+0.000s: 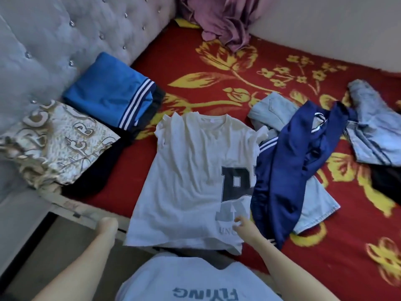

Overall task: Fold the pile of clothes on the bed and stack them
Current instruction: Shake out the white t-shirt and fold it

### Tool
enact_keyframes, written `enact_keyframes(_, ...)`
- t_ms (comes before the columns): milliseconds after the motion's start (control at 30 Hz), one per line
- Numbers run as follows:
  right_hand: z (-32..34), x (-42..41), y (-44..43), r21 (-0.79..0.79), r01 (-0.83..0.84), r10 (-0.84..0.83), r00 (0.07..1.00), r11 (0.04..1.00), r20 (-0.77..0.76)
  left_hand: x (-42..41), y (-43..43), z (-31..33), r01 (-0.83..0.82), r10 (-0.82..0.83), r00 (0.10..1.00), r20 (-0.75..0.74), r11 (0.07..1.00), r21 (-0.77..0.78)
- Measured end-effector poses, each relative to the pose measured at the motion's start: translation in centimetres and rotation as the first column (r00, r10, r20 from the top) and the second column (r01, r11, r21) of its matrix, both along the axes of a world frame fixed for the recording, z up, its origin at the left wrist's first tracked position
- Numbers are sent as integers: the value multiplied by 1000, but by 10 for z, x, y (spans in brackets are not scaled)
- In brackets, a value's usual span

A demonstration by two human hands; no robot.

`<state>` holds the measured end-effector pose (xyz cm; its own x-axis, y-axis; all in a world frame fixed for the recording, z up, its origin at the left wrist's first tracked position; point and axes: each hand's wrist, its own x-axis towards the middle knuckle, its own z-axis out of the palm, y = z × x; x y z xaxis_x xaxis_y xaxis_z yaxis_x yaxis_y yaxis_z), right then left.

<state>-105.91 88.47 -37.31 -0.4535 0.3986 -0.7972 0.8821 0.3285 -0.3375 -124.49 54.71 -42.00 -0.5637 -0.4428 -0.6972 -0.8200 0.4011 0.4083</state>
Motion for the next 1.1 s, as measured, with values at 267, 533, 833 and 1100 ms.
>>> enact_keyframes(267, 12, -45, 20, 96, 22, -18, 999, 995, -34, -45, 81, 39, 374, -354, 920, -166, 921, 106)
enact_keyframes(533, 7, -100, 43, 177, 86, -74, 995, 980, -71, -126, 150, 38, 687, -667, 724, -177, 719, 105)
enact_keyframes(833, -6, -172, 87, 293, 82, -56, 994, 953, -94, -208, 192, 15, 830, -827, 557, -78, 558, 3)
enact_keyframes(1100, -20, -227, 169, 347, 15, 12, 997, 938, -75, -242, 232, -2, 859, -859, 512, -7, 512, -29)
